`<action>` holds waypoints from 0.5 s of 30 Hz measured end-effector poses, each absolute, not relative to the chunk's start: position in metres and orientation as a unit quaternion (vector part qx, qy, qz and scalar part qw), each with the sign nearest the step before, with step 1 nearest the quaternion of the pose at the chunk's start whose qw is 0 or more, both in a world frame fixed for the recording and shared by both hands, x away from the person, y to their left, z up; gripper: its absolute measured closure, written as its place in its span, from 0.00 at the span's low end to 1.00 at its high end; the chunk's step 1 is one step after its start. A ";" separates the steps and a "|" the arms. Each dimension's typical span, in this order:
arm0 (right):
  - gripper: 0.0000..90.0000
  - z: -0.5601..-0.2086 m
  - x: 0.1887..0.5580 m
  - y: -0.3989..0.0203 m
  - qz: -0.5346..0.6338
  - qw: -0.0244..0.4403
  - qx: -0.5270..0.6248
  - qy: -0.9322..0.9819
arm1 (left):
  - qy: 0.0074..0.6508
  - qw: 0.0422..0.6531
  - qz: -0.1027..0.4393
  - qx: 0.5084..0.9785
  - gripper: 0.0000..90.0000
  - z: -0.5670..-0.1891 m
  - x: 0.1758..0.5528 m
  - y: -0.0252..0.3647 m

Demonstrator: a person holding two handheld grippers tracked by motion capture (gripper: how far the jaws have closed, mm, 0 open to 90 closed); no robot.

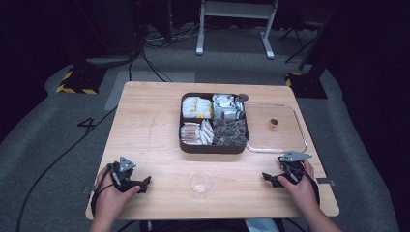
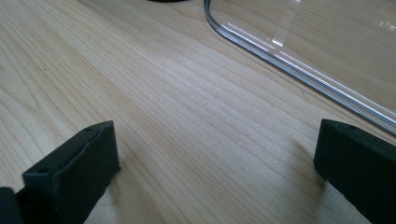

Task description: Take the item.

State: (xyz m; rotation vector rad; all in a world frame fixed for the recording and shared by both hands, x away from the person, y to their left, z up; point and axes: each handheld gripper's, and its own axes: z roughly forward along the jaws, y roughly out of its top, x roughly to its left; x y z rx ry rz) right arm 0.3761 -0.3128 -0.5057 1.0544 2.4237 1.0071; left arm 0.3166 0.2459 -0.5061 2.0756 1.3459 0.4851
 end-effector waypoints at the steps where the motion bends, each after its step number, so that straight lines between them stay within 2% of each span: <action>1: 0.00 -0.506 0.376 -0.313 0.352 0.156 0.368 0.846 | 0.508 0.305 0.183 0.784 0.01 -0.506 0.317 0.246; 4: 0.00 -0.506 0.376 -0.313 0.352 0.155 0.368 0.846 | 0.514 0.314 0.192 0.775 0.06 -0.505 0.316 0.243; 5: 0.00 -0.506 0.376 -0.313 0.352 0.155 0.368 0.846 | 0.505 0.321 0.197 0.776 0.20 -0.504 0.317 0.243; 7: 0.00 -0.506 0.376 -0.313 0.352 0.156 0.368 0.846 | 0.508 0.321 0.197 0.775 0.22 -0.504 0.317 0.242; 10: 0.00 -0.506 0.375 -0.313 0.352 0.156 0.369 0.846 | 0.505 0.323 0.200 0.775 0.37 -0.502 0.318 0.241; 15: 0.00 -0.506 0.375 -0.313 0.352 0.156 0.370 0.846 | 0.503 0.342 0.184 0.772 0.40 -0.490 0.317 0.237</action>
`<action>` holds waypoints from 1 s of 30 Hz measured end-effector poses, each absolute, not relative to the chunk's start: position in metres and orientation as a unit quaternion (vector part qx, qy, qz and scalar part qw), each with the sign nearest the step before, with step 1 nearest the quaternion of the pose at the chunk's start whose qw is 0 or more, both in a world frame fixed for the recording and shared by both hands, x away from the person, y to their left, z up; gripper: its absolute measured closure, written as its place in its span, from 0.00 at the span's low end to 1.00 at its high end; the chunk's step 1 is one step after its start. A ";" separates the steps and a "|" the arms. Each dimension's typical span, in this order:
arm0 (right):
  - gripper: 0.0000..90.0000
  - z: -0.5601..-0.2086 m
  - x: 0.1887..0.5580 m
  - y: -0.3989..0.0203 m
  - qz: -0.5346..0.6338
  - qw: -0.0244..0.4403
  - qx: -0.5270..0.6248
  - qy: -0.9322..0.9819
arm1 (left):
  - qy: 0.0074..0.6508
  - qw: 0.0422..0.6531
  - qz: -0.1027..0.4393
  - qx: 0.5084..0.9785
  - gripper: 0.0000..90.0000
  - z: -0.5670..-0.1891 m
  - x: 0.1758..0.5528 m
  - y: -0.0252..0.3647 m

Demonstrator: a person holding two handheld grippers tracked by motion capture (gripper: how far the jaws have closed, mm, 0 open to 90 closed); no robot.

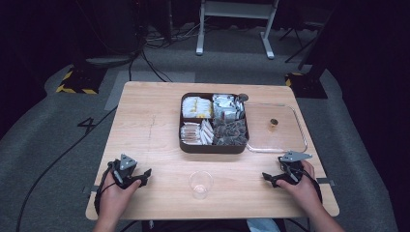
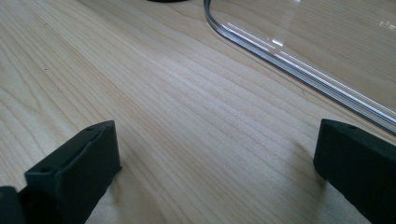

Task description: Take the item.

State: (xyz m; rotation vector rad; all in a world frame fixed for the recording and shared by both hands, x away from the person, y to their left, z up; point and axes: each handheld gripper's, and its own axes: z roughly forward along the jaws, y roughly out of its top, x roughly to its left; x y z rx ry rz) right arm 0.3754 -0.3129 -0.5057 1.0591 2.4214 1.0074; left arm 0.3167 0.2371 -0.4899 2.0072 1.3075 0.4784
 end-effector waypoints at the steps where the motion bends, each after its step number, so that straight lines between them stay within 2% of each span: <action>1: 0.00 -0.506 0.375 -0.313 0.352 0.156 0.370 0.846 | 0.500 0.346 0.182 0.773 0.40 -0.486 0.316 0.235; 5: 0.03 -0.506 0.374 -0.313 0.355 0.160 0.368 0.844 | 0.476 0.365 0.171 0.782 0.45 -0.467 0.317 0.222; 17: 0.04 -0.506 0.374 -0.313 0.357 0.156 0.365 0.846 | 0.440 0.408 0.160 0.783 0.45 -0.426 0.336 0.199; 30: 0.04 -0.505 0.375 -0.316 0.360 0.150 0.351 0.852 | 0.420 0.421 0.170 0.786 0.43 -0.401 0.361 0.177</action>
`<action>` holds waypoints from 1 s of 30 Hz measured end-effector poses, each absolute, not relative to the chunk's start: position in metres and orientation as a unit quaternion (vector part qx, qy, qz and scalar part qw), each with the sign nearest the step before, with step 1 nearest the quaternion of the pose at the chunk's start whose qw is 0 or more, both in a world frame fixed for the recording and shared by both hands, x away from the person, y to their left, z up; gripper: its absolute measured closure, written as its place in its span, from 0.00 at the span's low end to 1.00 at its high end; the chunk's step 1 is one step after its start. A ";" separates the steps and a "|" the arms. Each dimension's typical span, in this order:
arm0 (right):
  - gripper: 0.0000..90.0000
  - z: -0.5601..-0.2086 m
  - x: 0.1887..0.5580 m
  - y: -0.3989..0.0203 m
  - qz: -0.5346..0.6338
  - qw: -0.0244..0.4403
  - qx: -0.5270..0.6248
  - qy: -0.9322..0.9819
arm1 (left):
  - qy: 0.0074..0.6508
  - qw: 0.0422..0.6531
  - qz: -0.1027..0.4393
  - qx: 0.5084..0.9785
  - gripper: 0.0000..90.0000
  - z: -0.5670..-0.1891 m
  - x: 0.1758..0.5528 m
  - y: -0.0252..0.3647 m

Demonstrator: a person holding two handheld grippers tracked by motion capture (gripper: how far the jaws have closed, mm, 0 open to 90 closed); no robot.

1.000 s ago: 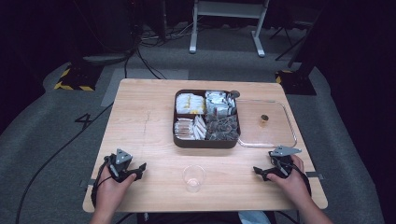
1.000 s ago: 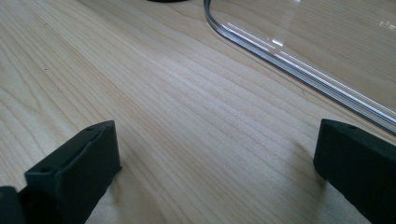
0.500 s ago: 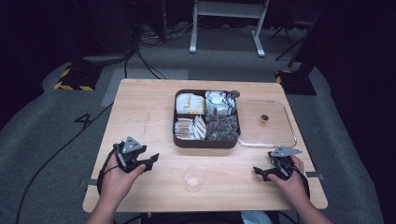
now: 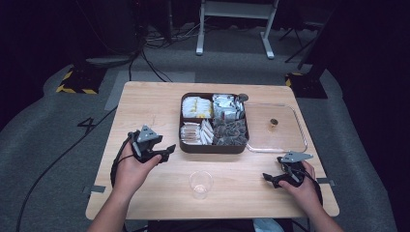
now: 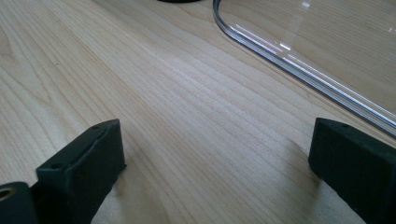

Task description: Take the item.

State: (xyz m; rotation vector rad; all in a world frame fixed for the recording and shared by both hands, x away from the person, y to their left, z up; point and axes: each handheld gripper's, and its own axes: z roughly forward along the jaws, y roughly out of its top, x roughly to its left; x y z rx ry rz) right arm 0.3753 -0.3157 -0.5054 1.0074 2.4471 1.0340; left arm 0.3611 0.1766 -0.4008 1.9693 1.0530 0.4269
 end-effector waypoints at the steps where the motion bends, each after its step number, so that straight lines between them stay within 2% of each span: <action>1: 0.04 -0.505 0.375 -0.316 0.360 0.150 0.350 0.852 | 0.419 0.421 0.169 0.786 0.43 -0.400 0.364 0.175; 23: 0.08 -0.505 0.373 -0.317 0.364 0.150 0.346 0.852 | 0.391 0.414 0.169 0.805 0.42 -0.383 0.427 0.129; 30: 0.08 -0.505 0.373 -0.317 0.365 0.150 0.345 0.852 | 0.406 0.431 0.168 0.788 0.42 -0.385 0.453 0.121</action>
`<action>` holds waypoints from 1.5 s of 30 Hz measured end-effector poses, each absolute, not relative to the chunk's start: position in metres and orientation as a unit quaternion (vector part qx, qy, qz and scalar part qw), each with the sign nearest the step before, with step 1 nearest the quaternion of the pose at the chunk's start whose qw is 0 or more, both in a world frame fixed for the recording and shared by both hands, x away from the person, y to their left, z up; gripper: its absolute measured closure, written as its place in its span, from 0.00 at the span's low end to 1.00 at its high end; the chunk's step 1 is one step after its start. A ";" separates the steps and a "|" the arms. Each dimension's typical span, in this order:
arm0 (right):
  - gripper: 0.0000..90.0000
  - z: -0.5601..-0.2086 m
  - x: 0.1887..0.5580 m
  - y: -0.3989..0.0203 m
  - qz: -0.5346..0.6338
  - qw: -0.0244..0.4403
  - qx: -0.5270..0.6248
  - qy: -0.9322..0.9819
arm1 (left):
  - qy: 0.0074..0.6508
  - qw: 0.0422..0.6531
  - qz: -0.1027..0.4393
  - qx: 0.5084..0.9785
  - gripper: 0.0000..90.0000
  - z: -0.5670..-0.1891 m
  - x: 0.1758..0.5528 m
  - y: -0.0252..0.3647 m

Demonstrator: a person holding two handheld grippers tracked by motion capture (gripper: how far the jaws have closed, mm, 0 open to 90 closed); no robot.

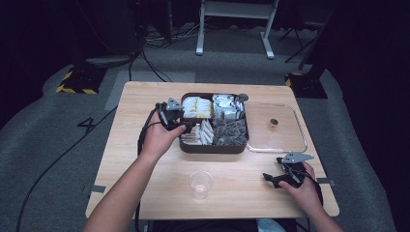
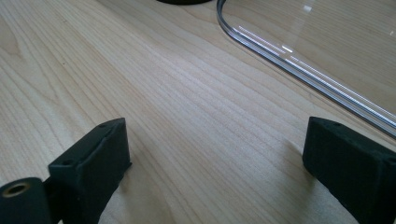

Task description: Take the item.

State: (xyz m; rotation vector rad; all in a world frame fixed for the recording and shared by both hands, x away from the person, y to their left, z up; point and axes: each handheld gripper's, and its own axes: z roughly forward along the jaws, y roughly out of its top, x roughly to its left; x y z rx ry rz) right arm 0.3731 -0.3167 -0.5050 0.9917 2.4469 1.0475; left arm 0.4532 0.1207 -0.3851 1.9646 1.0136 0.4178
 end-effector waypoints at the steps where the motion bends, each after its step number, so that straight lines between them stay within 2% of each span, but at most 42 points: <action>1: 0.08 -0.505 0.373 -0.317 0.365 0.150 0.345 0.852 | 0.410 0.434 0.167 0.784 0.42 -0.386 0.460 0.120; 12: 0.08 -0.505 0.373 -0.317 0.365 0.150 0.345 0.852 | 0.408 0.411 0.179 0.795 0.47 -0.395 0.493 0.109; 23: 0.08 -0.505 0.373 -0.317 0.365 0.150 0.345 0.852 | 0.418 0.403 0.155 0.799 0.48 -0.408 0.517 0.095; 26: 0.08 -0.505 0.373 -0.317 0.365 0.150 0.345 0.852 | 0.420 0.401 0.132 0.803 0.50 -0.414 0.525 0.091; 33: 0.08 -0.505 0.373 -0.317 0.365 0.150 0.345 0.852 | 0.428 0.392 0.122 0.805 0.52 -0.427 0.540 0.086; 37: 0.08 -0.505 0.373 -0.317 0.365 0.150 0.345 0.852 | 0.425 0.379 0.134 0.811 0.52 -0.435 0.547 0.084; 45: 0.08 -0.505 0.373 -0.317 0.365 0.150 0.345 0.852 | 0.435 0.362 0.114 0.817 0.63 -0.442 0.560 0.081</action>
